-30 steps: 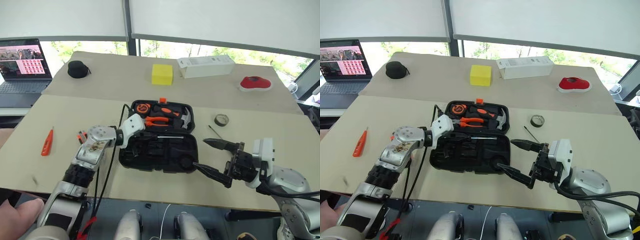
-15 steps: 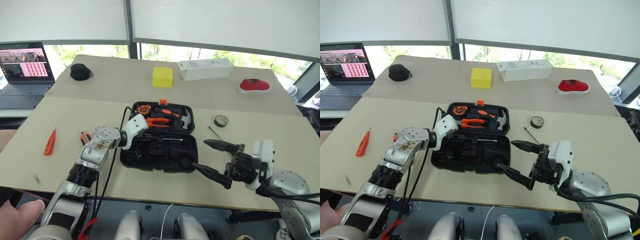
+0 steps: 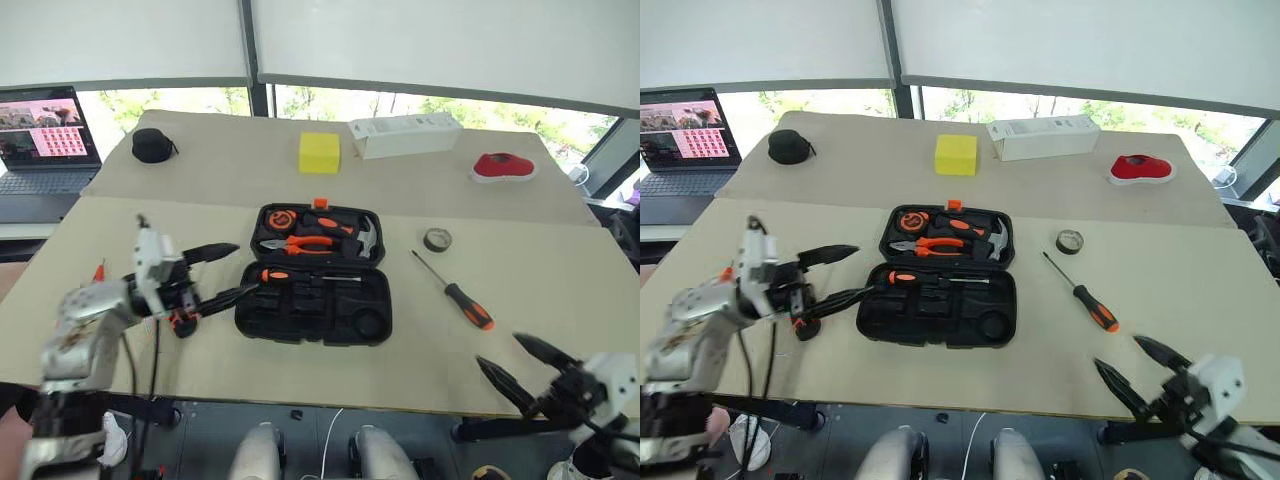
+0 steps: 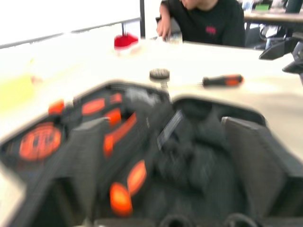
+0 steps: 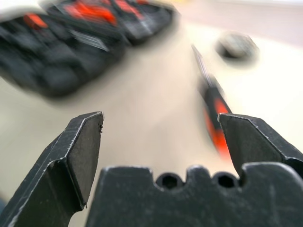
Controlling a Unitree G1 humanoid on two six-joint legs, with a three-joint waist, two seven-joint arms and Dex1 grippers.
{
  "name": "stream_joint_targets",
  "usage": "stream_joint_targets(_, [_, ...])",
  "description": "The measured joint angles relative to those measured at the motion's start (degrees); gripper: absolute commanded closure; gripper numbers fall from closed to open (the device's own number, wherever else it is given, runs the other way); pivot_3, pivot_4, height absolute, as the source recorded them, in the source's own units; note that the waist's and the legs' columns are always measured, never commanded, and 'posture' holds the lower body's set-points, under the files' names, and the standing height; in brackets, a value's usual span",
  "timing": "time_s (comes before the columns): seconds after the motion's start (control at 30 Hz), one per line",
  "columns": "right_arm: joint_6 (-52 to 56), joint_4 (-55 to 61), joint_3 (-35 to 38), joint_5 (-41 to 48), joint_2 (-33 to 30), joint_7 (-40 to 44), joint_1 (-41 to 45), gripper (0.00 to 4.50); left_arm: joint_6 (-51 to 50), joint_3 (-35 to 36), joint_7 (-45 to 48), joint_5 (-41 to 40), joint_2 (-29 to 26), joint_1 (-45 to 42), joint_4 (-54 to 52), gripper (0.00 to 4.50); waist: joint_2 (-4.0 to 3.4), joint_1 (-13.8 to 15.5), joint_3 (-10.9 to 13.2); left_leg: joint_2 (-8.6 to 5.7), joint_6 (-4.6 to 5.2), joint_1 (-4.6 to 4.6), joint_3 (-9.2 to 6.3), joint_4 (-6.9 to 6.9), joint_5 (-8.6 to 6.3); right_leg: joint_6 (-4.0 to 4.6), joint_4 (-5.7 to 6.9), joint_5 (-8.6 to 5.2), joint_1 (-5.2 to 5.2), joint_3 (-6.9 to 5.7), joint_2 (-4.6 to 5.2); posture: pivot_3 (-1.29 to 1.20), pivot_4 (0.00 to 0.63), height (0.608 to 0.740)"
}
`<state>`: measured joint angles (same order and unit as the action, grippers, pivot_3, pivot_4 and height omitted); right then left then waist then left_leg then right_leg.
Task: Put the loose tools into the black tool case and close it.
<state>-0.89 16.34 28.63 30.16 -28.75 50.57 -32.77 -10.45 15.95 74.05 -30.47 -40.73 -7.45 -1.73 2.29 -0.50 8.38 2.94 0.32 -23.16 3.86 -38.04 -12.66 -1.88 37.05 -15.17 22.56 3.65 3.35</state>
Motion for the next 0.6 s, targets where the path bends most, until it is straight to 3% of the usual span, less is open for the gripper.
stream_joint_targets(0.17, [-2.6,-3.5,1.1,-2.1,0.6,0.5,-2.5,0.00,7.9,4.2,7.4,1.1,-3.1,10.9,4.0,0.03,-0.07,-0.2,0.0,0.08,-0.01,0.10,-0.02,0.15,-0.01,0.44,-0.01,-0.31,0.01,0.05,0.19,0.00,0.150,0.740])
stream_joint_targets(0.37, [11.5,-3.5,0.4,-1.9,-10.8,-3.9,8.8,0.00,6.4,5.1,6.9,-3.7,-1.9,12.2,-1.3,0.03,-0.08,-0.1,0.0,-0.01,0.01,0.08,0.02,0.15,0.01,0.40,-0.01,-0.24,0.03,0.14,0.36,0.00,0.150,0.740])
stream_joint_targets(0.6, [29.0,-4.8,-10.4,-3.2,-22.0,-4.4,24.9,0.00,0.9,1.6,-0.5,-9.2,2.4,11.6,-14.4,0.03,-0.11,-0.2,0.0,-0.08,0.05,-0.11,-0.01,0.16,0.03,-0.08,-0.02,0.00,0.16,0.19,0.06,0.00,0.150,0.740])
